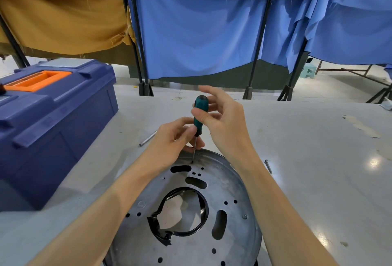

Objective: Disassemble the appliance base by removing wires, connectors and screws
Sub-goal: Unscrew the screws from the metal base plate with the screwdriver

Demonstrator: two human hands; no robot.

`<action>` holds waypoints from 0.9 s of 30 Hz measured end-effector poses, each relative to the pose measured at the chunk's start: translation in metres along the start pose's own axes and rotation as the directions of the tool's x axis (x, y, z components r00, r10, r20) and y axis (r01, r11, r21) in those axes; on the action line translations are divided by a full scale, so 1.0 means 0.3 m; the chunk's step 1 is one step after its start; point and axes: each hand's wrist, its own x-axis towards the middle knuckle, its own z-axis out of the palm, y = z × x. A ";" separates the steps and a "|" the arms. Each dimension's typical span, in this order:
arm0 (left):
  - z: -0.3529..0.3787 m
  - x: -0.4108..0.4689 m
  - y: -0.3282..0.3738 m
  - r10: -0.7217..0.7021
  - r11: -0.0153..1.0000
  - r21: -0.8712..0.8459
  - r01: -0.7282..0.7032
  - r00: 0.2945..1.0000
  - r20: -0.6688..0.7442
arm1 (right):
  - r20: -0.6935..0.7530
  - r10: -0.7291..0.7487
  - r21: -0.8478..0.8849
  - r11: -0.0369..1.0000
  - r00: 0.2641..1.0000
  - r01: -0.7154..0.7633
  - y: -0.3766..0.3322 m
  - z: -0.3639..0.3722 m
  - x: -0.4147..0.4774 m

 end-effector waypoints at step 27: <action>-0.004 -0.001 0.007 -0.002 0.991 0.135 0.011 0.998 -0.066 | 0.039 -0.039 -0.070 0.997 0.999 0.041 -0.006 0.007 -0.009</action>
